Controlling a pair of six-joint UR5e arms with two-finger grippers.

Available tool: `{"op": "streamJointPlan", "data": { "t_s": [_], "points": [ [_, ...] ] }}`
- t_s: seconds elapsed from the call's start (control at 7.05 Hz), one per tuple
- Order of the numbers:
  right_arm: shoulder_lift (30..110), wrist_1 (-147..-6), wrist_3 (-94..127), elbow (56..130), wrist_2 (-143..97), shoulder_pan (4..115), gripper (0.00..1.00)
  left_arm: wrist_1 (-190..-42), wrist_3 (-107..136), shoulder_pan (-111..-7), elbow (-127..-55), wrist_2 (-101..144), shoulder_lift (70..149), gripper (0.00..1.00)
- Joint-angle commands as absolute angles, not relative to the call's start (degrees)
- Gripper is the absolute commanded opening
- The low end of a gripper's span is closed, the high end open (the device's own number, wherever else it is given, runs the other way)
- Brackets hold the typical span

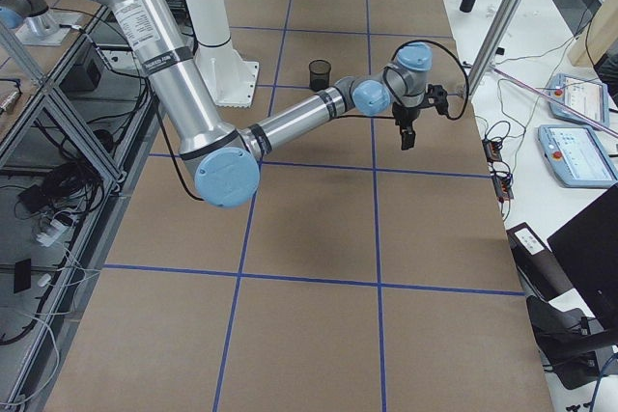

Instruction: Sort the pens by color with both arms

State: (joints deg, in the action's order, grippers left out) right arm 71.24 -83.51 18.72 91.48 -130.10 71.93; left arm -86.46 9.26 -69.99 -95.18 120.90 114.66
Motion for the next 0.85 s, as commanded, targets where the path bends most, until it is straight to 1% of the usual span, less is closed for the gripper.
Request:
{"op": "streamJointPlan", "data": {
  "t_s": [0.0, 0.28, 0.57, 0.71],
  "points": [
    [79.59, -83.85, 5.49, 91.06, -132.00, 80.82, 0.99, -86.75, -3.54, -79.41, -91.86, 126.54, 109.27, 0.99],
    [85.75, -85.15, 1.16, 90.97, -132.10, 86.11, 0.99, -86.83, -12.17, -86.19, -85.29, 131.90, 106.10, 0.99],
    [86.65, -97.14, -11.70, 90.79, -131.84, 90.41, 0.99, -86.84, -15.03, -88.59, -81.31, 131.93, 104.60, 0.99],
    [86.49, -100.69, -13.17, 90.88, -132.01, 92.88, 0.99, -87.10, -15.03, -89.46, -80.95, 132.10, 103.11, 0.99]
  ]
}}
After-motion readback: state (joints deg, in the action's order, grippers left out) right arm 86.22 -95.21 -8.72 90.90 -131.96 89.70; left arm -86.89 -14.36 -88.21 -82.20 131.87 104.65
